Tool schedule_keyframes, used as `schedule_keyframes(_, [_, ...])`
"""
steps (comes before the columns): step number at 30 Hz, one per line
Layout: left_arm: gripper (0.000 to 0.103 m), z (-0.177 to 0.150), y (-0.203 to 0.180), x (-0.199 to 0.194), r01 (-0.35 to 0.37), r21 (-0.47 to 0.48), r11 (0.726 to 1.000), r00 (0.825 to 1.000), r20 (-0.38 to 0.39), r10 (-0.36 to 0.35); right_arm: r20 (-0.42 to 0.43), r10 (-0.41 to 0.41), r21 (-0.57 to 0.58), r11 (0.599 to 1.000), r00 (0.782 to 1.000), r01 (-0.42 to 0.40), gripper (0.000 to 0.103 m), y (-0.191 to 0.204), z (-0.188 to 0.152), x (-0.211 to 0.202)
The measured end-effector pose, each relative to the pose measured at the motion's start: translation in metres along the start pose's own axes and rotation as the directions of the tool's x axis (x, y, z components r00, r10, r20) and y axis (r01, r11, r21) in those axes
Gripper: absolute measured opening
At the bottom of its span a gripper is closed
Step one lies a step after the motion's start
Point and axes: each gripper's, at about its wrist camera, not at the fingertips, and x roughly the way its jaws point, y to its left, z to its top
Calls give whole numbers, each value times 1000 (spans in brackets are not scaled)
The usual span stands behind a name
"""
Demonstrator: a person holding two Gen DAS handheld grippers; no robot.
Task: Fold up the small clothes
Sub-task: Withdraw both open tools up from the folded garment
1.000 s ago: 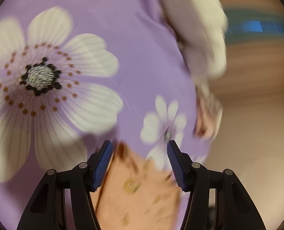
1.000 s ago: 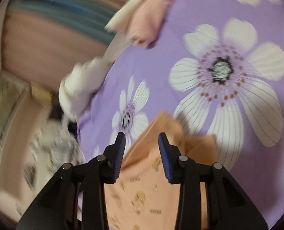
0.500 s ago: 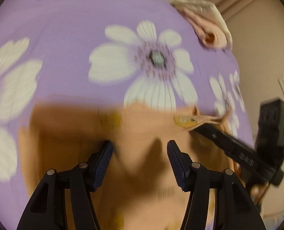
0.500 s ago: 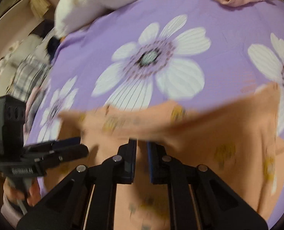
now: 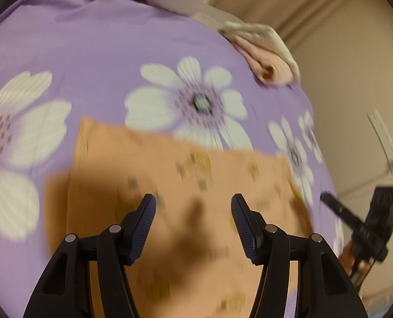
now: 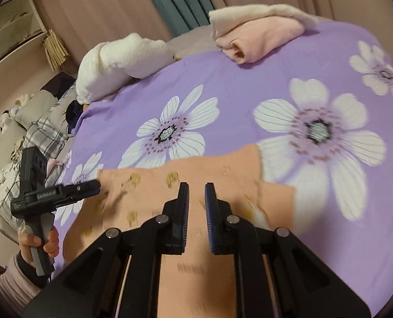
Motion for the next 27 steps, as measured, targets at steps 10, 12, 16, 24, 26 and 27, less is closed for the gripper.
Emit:
schedule_keyframes(10, [57,-88,-11,-28,-43,106,993,999,-18,46,-146,-22,-101,995,989,7,12,14,-98,-16])
schedule_keyframes(12, [57,-100,-4,-33,-69,94,993,997,-12,70,-171,-47,-77,996,984,34,6,5,-111,-18])
schedule_keyframes(16, [57,-112,6,-41,-49,38,998,999,-7,50,-158,-34,-6,999,987,33,6,-11,-123,-27])
schedule_keyframes(24, [57,-146,6,-73,-38,-35,999,998,39,39,-114,-53,-3,999,992,53,13,5,-134,-48])
schedule_keyframes(26, [57,-152,9,-84,-46,-60,997,997,66,50,-104,-29,9,999,994,31,14,8,-138,-55])
schedule_keyframes(27, [57,-154,12,-89,-41,-75,996,996,79,47,-98,-17,18,1000,995,18,18,10,-139,-59])
